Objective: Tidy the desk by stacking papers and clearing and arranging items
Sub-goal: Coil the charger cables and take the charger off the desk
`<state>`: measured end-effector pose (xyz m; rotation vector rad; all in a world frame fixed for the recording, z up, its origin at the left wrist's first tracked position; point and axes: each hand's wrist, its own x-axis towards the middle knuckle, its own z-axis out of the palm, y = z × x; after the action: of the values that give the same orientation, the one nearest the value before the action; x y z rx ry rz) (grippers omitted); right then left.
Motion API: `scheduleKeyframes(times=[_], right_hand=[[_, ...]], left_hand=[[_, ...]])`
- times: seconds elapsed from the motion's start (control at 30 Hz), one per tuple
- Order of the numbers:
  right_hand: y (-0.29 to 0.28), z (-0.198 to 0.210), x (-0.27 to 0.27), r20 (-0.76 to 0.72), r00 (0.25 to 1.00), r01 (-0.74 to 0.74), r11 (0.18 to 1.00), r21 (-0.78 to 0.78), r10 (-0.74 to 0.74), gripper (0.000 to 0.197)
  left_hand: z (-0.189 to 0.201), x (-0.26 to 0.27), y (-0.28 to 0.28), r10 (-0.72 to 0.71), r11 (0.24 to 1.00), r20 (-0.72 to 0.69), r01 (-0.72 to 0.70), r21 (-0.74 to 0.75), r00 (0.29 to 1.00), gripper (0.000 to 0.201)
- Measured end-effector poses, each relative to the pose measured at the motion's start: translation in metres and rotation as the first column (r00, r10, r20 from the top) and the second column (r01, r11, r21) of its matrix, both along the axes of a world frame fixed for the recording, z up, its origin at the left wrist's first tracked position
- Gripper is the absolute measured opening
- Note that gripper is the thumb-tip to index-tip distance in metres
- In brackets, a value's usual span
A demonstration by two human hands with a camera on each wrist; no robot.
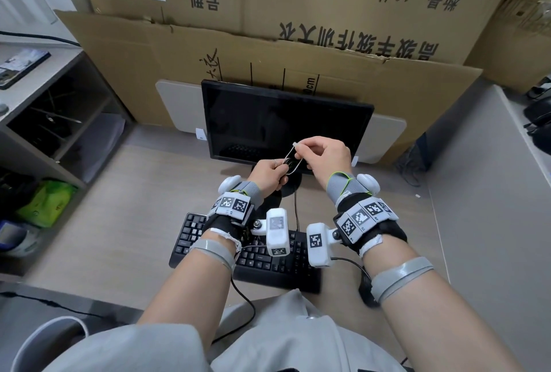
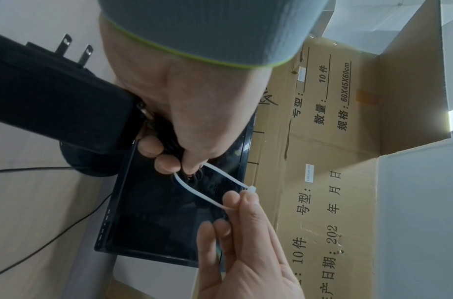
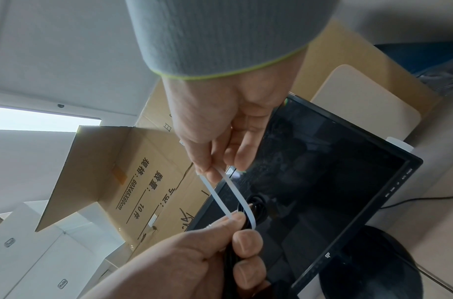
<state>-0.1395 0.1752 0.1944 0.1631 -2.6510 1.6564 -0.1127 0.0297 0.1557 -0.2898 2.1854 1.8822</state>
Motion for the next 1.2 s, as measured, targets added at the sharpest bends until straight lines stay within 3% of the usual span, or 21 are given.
scheduleKeyframes(times=[0.5,0.87,1.1,1.2], right_hand=[[-0.001,0.003,-0.002,0.011,1.0,-0.005,0.999,0.053,0.005,0.014],[-0.001,0.006,0.004,-0.042,0.999,0.031,0.996,0.084,-0.027,0.015],[0.002,0.001,0.005,0.045,0.998,-0.049,0.981,0.186,0.041,0.012],[0.005,0.002,0.009,0.011,1.0,-0.002,0.994,0.113,0.001,0.013]], left_hand=[[0.001,-0.003,-0.002,0.003,1.0,-0.005,-0.003,-0.014,1.0,0.027],[0.009,-0.001,-0.002,-0.056,0.992,-0.03,0.052,-0.115,0.998,0.03],[0.017,0.001,0.001,-0.099,0.988,-0.116,0.084,-0.127,0.988,0.03],[0.019,-0.002,-0.002,-0.099,0.99,-0.096,0.088,-0.112,0.99,0.027]])
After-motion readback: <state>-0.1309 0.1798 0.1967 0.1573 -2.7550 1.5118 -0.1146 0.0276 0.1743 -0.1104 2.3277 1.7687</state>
